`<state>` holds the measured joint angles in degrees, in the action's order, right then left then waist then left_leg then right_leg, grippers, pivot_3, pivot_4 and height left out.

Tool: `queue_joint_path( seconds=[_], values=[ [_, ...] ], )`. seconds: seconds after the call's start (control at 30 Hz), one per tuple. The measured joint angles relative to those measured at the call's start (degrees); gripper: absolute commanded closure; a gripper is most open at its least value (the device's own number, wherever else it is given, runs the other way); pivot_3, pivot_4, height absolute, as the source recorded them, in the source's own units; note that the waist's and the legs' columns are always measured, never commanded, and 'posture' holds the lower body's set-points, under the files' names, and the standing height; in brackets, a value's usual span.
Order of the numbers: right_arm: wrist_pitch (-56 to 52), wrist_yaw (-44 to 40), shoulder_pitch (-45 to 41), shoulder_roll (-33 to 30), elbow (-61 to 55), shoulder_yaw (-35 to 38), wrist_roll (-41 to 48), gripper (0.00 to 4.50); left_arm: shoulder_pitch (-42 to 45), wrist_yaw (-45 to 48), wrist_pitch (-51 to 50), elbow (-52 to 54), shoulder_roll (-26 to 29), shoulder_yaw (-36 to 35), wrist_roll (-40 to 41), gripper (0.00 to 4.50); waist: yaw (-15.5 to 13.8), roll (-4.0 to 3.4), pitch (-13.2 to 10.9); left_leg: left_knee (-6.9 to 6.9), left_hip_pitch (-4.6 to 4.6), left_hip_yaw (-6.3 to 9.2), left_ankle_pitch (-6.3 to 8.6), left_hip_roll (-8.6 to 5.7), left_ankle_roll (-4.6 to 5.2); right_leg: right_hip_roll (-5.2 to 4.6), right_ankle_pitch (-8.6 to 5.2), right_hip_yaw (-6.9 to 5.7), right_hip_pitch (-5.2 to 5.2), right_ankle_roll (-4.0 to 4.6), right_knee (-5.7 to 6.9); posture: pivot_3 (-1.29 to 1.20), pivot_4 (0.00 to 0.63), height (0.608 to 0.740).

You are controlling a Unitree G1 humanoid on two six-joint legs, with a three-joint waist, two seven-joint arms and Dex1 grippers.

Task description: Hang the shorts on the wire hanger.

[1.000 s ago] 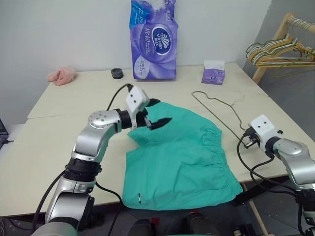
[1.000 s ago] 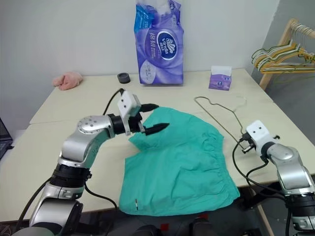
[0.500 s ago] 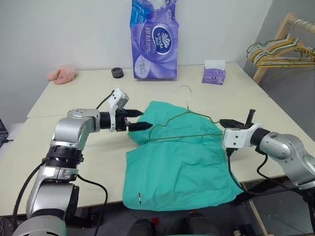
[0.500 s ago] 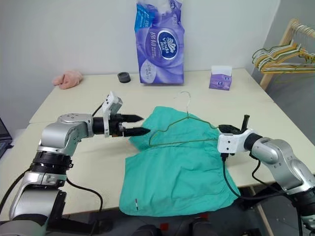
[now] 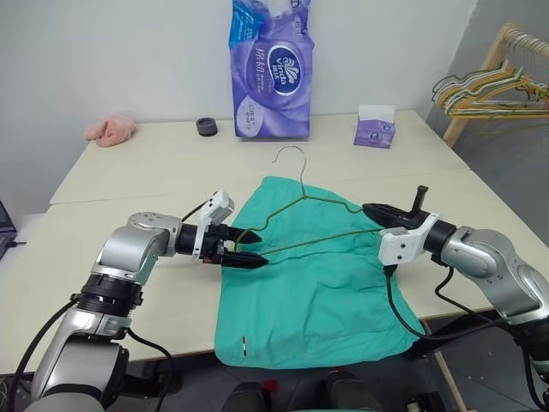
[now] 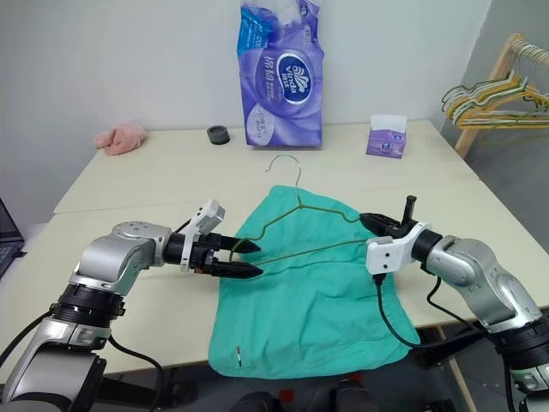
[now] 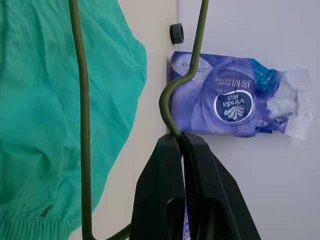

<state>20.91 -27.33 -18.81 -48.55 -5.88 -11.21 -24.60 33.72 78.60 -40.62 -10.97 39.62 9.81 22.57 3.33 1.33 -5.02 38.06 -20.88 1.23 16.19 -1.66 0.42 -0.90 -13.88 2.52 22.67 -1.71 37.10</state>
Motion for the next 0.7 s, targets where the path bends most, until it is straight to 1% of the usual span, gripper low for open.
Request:
queue_joint_path(
  seconds=[0.17,0.33,0.67,0.7],
  values=[
    [0.0,-0.2,0.0,0.5,0.0,0.9,0.1,4.5,-2.1,1.7,-0.3,0.9,0.2,1.3,0.0,2.96,0.1,0.0,0.0,-0.01,0.0,0.0,0.0,0.0,0.0,0.0,-0.01,0.01,0.01,0.01,0.01,-0.11,0.058,0.74],
    [0.1,-1.7,0.2,0.5,0.0,1.0,0.6,4.5,-2.2,1.9,0.0,0.9,0.2,1.4,-0.1,4.48,0.1,0.0,0.0,0.0,0.01,0.0,0.0,0.0,0.0,0.0,-0.01,0.0,0.0,0.01,0.0,-0.11,0.058,0.74],
    [1.8,-2.9,1.0,0.2,0.0,1.6,0.8,4.5,-2.5,1.3,0.0,0.9,0.2,1.4,-0.3,4.48,0.1,0.0,0.0,0.0,0.01,0.0,0.0,0.0,0.0,0.0,0.0,0.0,0.0,0.01,0.01,-0.11,0.061,0.74],
    [1.9,-3.1,1.2,0.3,0.0,1.9,1.2,3.99,-2.6,1.2,-0.1,1.0,0.2,1.4,-0.3,4.5,0.1,0.0,0.0,0.0,0.01,0.0,0.0,0.0,0.0,0.0,-0.01,0.0,0.0,0.01,0.01,-0.11,0.061,0.74]
  ],
)
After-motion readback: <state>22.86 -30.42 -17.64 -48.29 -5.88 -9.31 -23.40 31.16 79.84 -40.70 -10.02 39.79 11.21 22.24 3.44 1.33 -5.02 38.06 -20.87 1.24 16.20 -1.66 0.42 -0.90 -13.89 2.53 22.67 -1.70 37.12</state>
